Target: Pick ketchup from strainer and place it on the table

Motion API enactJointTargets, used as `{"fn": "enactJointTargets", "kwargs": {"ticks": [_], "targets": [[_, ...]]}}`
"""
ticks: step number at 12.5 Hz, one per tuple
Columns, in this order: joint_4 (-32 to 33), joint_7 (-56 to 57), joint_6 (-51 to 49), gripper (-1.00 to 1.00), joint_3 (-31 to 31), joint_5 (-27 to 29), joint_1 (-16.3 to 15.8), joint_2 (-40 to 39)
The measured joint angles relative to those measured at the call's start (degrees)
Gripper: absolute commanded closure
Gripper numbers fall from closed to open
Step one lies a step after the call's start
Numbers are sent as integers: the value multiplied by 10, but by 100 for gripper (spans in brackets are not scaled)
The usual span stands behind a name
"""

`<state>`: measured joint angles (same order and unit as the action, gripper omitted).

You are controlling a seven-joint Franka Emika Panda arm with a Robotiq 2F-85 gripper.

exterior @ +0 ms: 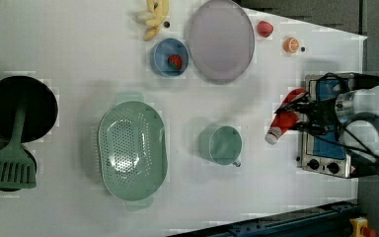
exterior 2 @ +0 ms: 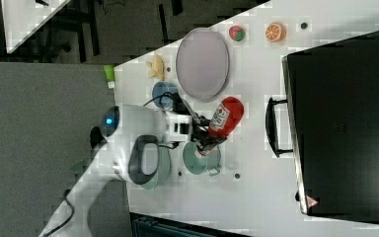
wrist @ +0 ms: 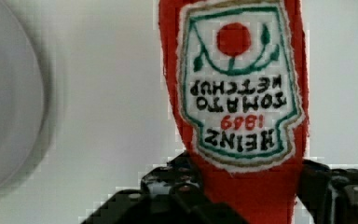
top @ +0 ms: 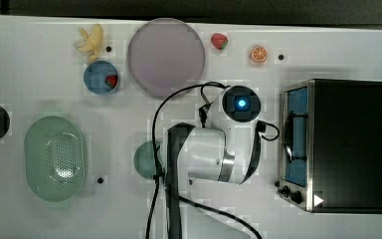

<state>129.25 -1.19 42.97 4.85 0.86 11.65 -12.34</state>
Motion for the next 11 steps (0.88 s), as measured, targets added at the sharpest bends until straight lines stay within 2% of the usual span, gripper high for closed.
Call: {"fn": "enactJointTargets", "kwargs": {"ticks": [2, 5, 7, 11], "targets": [[21, 3, 44, -99, 1, -2, -4, -33], [44, 6, 34, -100, 11, 0, -11, -34], [25, 7, -15, -100, 24, 0, -12, -4], [-101, 7, -147, -100, 30, 0, -20, 86]]}}
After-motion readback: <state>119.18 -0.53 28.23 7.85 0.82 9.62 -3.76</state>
